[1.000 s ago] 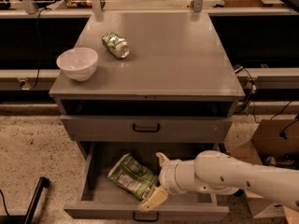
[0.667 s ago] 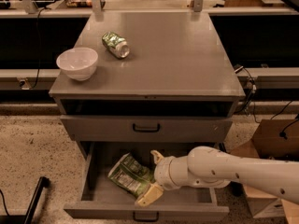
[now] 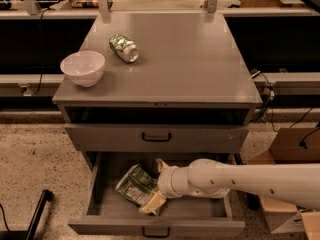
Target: Pick green jalapeno chip bag from middle drawer and place on counter
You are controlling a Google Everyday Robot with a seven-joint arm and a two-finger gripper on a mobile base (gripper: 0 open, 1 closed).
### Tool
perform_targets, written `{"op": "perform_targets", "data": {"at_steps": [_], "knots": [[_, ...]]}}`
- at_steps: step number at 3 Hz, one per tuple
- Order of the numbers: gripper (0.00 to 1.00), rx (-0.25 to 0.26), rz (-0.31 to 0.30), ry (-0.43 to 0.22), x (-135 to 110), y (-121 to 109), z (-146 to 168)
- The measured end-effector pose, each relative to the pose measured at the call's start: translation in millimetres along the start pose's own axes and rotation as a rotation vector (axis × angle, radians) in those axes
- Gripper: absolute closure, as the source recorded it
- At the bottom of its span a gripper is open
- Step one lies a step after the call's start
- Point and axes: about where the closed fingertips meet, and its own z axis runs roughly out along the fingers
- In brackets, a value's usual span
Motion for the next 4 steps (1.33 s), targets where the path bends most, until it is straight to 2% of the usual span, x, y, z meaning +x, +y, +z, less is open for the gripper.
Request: {"op": "perform_targets", "data": {"at_steps": [1,2,4], "knots": [[0.00,0.026,-0.006,-0.045,6.2,-14.2,17.3],[0.00,0.024,-0.009,-0.071,9.5,-19.0,39.2],[0.00,0.026,0.041,-0.062,13.2,-23.3,76.1]]}}
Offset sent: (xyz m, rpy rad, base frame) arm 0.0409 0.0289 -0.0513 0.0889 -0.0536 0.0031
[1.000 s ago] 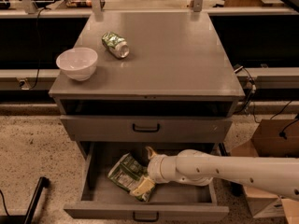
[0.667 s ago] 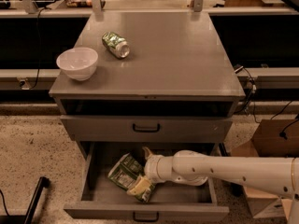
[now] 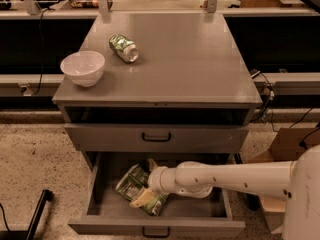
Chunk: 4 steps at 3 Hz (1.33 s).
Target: Pick green jalapeno chip bag from middle drawer and place on counter
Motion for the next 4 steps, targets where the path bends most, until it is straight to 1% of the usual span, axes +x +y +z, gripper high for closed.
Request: {"op": "perform_targets", "data": {"at_steps": [1,2,3,4], "knots": [[0.00,0.022,0.020,0.049,7.9,-4.6,18.0],[0.00,0.031,0.048,0.085,19.9,-13.1,32.4],[0.00,0.021,0.101,0.085,35.0,-22.2,40.3],[0.00,0.000,0.125,0.093,47.9,-23.9,43.2]]}}
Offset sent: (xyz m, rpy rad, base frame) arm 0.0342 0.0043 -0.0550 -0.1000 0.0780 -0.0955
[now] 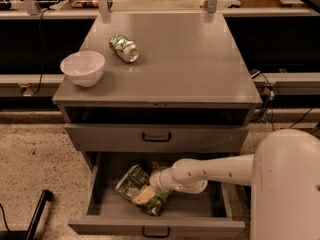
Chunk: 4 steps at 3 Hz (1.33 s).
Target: Pick green jalapeno chip bag from middle drawer and place on counter
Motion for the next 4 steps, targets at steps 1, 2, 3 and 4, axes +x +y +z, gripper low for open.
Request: {"op": "perform_targets", "data": {"at_steps": [1,2,3,4], "knots": [[0.17,-0.007,0.014,0.013,11.2,-0.5,-2.1],[0.38,-0.012,0.028,0.032,18.9,-2.7,-1.7],[0.62,-0.019,0.040,0.051,23.9,-4.3,-0.3],[0.85,-0.021,0.044,0.057,25.3,-5.1,-0.7]]}}
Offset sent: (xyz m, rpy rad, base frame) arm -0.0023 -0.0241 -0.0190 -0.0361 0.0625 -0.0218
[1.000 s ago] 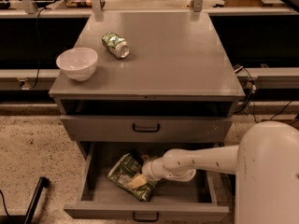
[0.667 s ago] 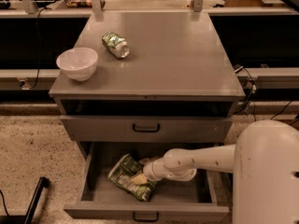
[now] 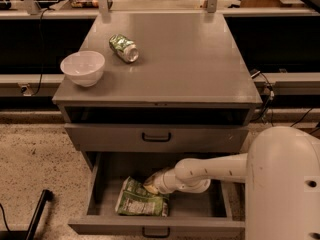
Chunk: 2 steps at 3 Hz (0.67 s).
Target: Pick green jalapeno chip bag from middle drawer and place on counter
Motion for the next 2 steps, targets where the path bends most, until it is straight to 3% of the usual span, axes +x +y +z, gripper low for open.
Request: {"op": "perform_targets", "data": {"at_steps": [1,2], "knots": [[1.00,0.009,-0.025,-0.031,-7.0,1.9,-5.2],[1.00,0.020,-0.038,-0.085,-15.1,3.5,-15.2]]}}
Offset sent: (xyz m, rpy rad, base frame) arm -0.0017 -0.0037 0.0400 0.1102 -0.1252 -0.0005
